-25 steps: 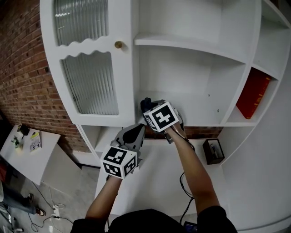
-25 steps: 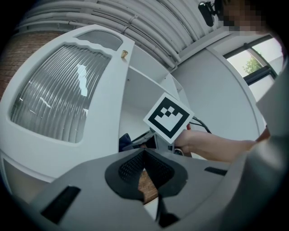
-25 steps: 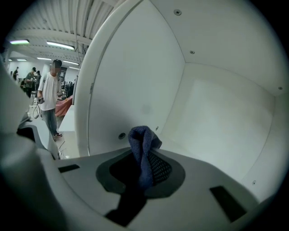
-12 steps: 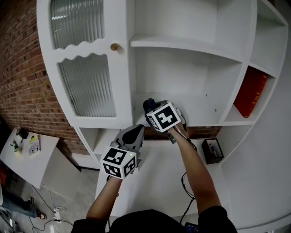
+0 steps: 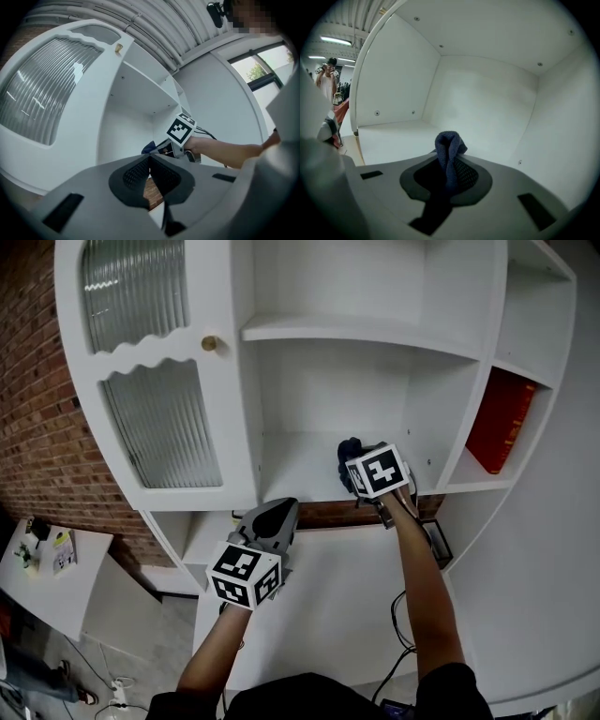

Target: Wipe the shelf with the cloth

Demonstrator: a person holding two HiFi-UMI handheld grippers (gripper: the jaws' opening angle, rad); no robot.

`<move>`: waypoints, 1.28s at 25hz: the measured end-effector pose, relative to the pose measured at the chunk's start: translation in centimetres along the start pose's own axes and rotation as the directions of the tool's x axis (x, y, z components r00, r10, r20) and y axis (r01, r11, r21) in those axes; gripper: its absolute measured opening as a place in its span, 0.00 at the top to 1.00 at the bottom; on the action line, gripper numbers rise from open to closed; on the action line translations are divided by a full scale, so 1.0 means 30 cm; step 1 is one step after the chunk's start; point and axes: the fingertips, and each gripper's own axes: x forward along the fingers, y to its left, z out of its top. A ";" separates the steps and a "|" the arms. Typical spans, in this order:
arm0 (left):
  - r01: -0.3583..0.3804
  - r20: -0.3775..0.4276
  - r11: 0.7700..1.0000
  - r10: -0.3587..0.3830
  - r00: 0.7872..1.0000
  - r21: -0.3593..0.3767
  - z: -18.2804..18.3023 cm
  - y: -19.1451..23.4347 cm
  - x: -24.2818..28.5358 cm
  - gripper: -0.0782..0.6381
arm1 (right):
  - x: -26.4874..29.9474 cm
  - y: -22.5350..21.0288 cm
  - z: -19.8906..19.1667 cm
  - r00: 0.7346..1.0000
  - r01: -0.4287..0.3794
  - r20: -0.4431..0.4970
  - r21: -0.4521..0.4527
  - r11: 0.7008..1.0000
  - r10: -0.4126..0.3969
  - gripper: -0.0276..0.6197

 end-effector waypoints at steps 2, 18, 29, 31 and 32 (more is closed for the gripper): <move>0.009 -0.001 1.000 -0.009 1.000 -0.002 -0.001 -0.010 0.010 0.87 | -0.013 -0.079 -0.036 0.999 0.040 -0.018 0.026 0.999 -0.039 0.87; 0.044 -0.011 0.999 -0.044 0.999 0.001 -0.006 -0.066 0.044 0.87 | -0.076 -0.340 -0.161 0.968 0.242 -0.094 0.111 0.964 -0.232 0.87; 0.037 -0.009 0.999 -0.037 0.999 0.002 -0.012 -0.057 0.030 0.87 | -0.056 -0.318 -0.144 0.972 0.226 -0.094 0.121 0.967 -0.215 0.87; 0.033 -0.010 0.999 -0.033 0.999 0.004 -0.012 -0.055 0.029 0.87 | -0.044 -0.301 -0.135 0.975 0.213 -0.094 0.116 0.970 -0.203 0.87; 0.032 -0.009 0.999 -0.031 0.999 0.005 -0.011 -0.054 0.030 0.87 | -0.037 -0.291 -0.128 0.977 0.203 -0.091 0.117 0.972 -0.193 0.87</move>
